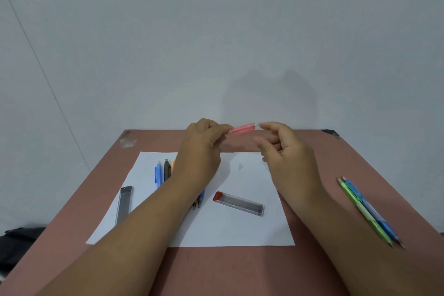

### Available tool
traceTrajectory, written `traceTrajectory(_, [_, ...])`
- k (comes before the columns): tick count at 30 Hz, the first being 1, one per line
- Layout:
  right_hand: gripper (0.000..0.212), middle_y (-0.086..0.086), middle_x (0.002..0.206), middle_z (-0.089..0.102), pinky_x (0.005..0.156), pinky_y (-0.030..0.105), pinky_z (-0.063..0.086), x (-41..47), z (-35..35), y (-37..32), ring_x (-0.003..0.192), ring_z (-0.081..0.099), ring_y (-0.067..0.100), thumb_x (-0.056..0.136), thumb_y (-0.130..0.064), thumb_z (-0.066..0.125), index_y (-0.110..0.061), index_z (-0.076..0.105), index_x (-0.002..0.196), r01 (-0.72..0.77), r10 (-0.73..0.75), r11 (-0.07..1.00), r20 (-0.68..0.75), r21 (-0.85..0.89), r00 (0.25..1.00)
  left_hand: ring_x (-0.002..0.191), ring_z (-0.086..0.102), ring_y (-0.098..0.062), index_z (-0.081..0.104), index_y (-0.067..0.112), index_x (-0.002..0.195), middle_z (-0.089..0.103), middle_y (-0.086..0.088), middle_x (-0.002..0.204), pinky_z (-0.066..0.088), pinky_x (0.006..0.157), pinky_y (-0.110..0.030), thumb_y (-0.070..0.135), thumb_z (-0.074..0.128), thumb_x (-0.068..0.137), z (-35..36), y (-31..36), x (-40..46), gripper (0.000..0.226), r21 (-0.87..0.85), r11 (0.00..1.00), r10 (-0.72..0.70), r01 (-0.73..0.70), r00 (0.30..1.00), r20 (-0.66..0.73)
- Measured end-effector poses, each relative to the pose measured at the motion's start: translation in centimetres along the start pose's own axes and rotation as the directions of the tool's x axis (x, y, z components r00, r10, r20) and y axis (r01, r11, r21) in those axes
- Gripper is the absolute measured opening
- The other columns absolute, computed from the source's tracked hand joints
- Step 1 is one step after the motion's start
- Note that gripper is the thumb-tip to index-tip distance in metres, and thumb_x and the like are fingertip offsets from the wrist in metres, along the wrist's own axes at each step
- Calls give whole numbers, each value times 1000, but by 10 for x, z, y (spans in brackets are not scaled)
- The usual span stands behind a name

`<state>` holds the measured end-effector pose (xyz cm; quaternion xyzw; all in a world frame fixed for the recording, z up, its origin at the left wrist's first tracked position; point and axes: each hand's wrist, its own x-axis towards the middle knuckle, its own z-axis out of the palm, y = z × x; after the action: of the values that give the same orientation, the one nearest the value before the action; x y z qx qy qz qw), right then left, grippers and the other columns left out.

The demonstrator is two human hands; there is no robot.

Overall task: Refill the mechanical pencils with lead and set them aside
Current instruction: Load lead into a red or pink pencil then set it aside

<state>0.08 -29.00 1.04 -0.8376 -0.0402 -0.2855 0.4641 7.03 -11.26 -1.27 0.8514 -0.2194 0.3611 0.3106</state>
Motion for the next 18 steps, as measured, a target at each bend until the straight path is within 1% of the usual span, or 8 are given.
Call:
traceTrajectory(3, [26,-14,103,64,88,21,47,3,7,12,89,57,2,97,-23,66,-30,69,122,79,-30,967,202,-241,979,91,49,-18,75,16,115,54,8,93,43,75,-29,3,64,95,-3,1,2,26,0,999,-48,48,999,-9])
traceTrajectory(6, [30,-13,126,64,107,25,35,3,15,20,118,52,12,101,-23,60,-31,68,129,207,-53,914,404,-348,913,91,51,-19,75,18,113,58,5,93,42,76,-27,8,67,94,-6,4,3,22,-3,997,-73,73,997,0])
traceTrajectory(8, [29,-7,127,68,111,30,34,3,20,22,122,53,20,102,-21,60,-26,70,128,308,-115,875,458,-373,881,91,52,-19,75,20,111,59,5,95,41,75,-26,11,68,95,-7,6,4,19,-12,996,-87,88,996,15])
traceTrajectory(10, [25,0,119,72,108,28,35,4,22,21,115,56,22,101,-20,61,-18,75,121,365,-144,844,490,-392,860,92,52,-18,75,20,110,59,5,97,42,75,-26,13,68,94,-8,8,4,18,-11,995,-99,99,995,20])
traceTrajectory(12, [21,5,107,74,101,26,38,5,24,21,105,59,23,100,-18,61,-10,79,108,373,-146,834,488,-407,860,94,52,-17,75,20,111,59,7,98,42,76,-25,14,68,95,-9,9,3,19,-7,994,-112,112,993,27])
traceTrajectory(14, [19,4,97,73,92,27,42,5,24,21,98,61,21,99,-17,63,-8,79,99,318,-117,862,455,-394,883,94,50,-16,75,20,111,54,10,96,41,77,-25,13,68,95,-9,9,3,19,0,993,-117,117,993,32])
traceTrajectory(16, [13,-5,96,74,85,20,46,4,22,18,93,63,11,95,-18,68,-15,81,97,183,-71,934,342,-307,937,93,50,-17,75,21,110,52,12,95,39,76,-24,12,68,94,-9,8,3,19,3,994,-109,109,994,31])
traceTrajectory(18, [10,-17,93,75,79,9,46,5,16,13,89,65,0,91,-20,74,-25,81,95,14,10,988,151,-156,989,93,49,-17,75,22,109,52,11,93,36,74,-23,11,68,94,-10,8,3,19,-2,995,-101,101,994,33])
